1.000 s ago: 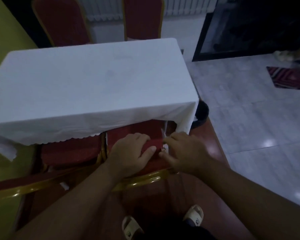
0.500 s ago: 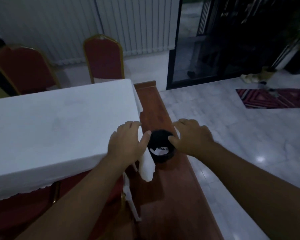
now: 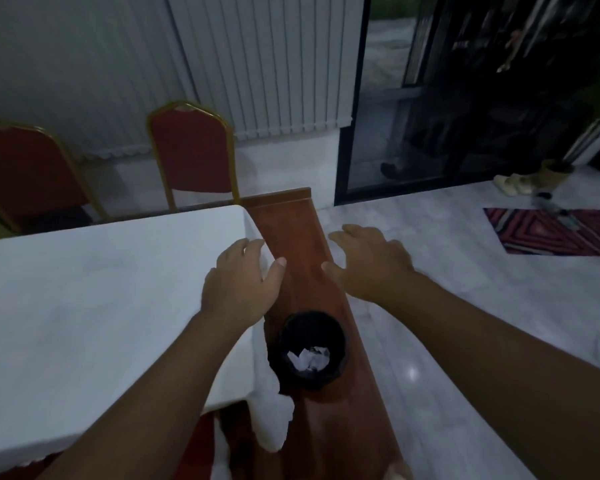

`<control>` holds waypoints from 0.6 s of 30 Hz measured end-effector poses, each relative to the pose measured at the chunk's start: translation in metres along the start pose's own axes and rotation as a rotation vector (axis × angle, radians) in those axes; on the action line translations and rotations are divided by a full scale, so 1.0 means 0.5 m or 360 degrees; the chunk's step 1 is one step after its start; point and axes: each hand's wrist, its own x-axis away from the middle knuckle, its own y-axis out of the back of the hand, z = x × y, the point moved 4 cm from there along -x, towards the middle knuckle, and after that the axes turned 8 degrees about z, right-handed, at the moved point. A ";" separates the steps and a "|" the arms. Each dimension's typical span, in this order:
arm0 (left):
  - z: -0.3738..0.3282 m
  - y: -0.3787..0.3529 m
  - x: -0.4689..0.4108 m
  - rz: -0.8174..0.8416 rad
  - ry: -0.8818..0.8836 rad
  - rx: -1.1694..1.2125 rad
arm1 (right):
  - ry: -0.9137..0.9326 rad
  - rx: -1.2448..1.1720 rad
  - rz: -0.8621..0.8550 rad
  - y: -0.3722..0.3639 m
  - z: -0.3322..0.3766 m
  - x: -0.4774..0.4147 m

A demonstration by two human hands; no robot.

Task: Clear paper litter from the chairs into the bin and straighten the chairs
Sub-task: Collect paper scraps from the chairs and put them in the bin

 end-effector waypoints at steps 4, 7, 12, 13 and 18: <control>-0.005 0.017 -0.086 -0.0079 0.0179 -0.0002 | 0.0207 0.0058 0.0050 0.041 -0.007 -0.141; -0.001 0.035 -0.119 -0.0155 0.0418 0.0007 | 0.0427 0.0046 0.0071 0.071 0.014 -0.227; 0.031 0.052 -0.167 -0.0275 0.0806 -0.0034 | 0.0785 0.0176 0.0103 0.096 0.093 -0.358; 0.042 0.052 -0.174 -0.0292 0.0876 -0.0041 | 0.0843 0.0182 0.0108 0.095 0.111 -0.380; 0.135 0.057 -0.227 -0.0359 0.1173 -0.0022 | 0.1067 0.0270 0.0169 0.068 0.221 -0.511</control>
